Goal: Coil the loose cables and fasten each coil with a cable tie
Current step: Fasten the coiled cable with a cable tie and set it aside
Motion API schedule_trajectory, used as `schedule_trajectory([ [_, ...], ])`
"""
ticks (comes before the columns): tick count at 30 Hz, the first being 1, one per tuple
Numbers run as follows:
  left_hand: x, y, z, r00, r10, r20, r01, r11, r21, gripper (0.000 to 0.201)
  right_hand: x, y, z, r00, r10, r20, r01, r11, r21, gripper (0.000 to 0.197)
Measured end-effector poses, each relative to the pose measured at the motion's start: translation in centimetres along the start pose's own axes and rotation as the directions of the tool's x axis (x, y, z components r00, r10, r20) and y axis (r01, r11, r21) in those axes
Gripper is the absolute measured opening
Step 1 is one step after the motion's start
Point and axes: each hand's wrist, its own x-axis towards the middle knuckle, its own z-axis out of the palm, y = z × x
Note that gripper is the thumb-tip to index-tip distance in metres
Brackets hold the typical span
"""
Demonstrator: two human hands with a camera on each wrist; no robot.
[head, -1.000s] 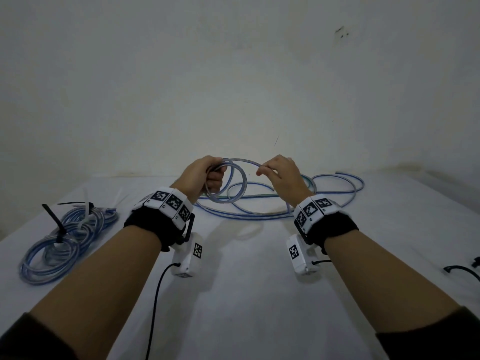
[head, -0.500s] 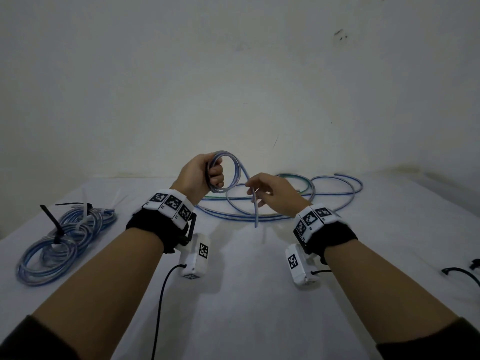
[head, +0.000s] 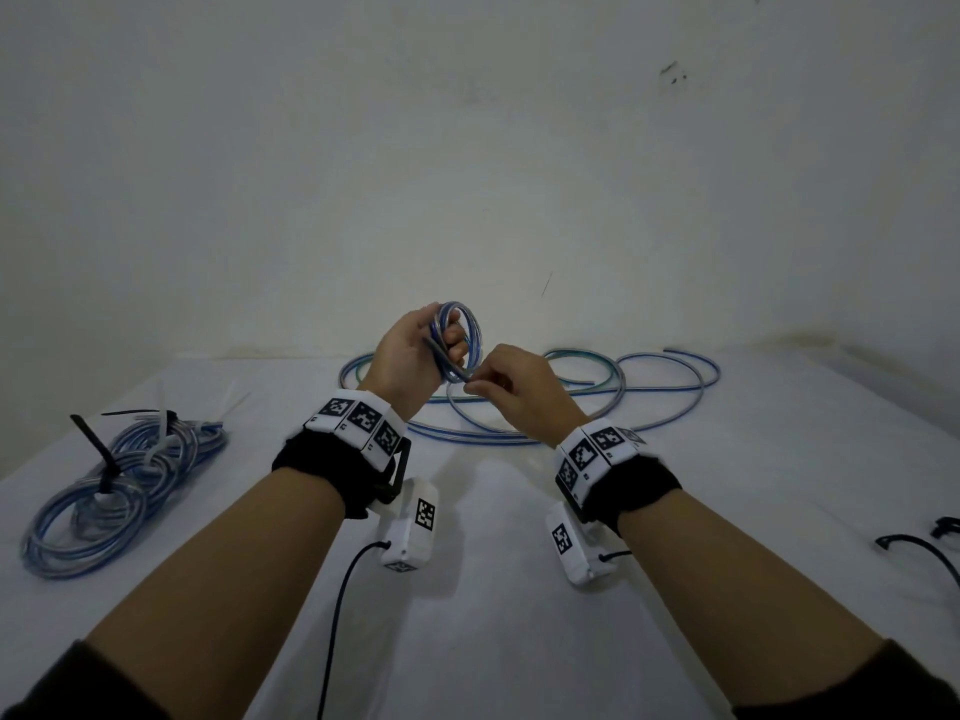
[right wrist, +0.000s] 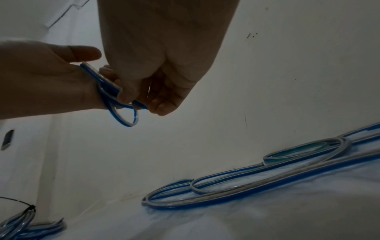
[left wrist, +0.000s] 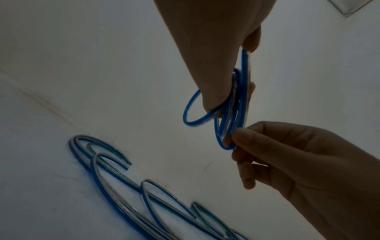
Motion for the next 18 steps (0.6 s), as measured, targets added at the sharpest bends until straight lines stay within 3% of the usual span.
schedule_trajectory([
  [3,0.1,-0.3,0.3,1.0,0.014,0.021,-0.014,1.0,0.001,0.006,0.0,-0.4,0.3,0.995,0.103,0.005,-0.103,0.995,0.014,0.017],
  [6,0.5,-0.7,0.1,0.997,0.08,-0.005,-0.077,0.979,0.19,0.012,-0.2,-1.0,0.2,0.974,0.215,0.075,-0.224,0.965,0.14,0.013],
  [8,0.6,-0.8,-0.1,0.994,0.107,0.016,-0.106,0.936,0.334,0.018,-0.4,-1.3,-0.3,0.95,0.291,0.115,-0.313,0.899,0.307,0.005],
  [9,0.6,-0.8,-0.2,0.993,0.115,0.031,-0.118,0.91,0.398,0.022,-0.4,-1.3,-0.6,0.932,0.343,0.119,-0.361,0.841,0.404,0.001],
  [11,0.3,-0.7,-0.3,0.991,0.123,0.052,-0.132,0.843,0.521,0.027,-0.3,-0.9,-1.2,0.904,0.425,0.046,-0.387,0.769,0.509,0.01],
  [14,0.0,-0.6,-0.3,0.99,0.1,0.098,-0.14,0.714,0.686,0.027,0.0,0.4,-2.6,0.936,0.306,-0.175,-0.253,0.929,0.271,0.018],
  [16,-0.1,-0.8,0.2,0.984,0.032,0.173,-0.153,0.639,0.754,0.027,0.2,0.6,-3.6,0.969,0.19,-0.158,-0.16,0.97,0.184,0.03],
  [18,0.2,-1.2,0.8,0.97,-0.041,0.24,-0.161,0.632,0.758,0.027,0.6,0.3,-4.5,0.989,0.134,-0.057,-0.119,0.971,0.21,0.037],
])
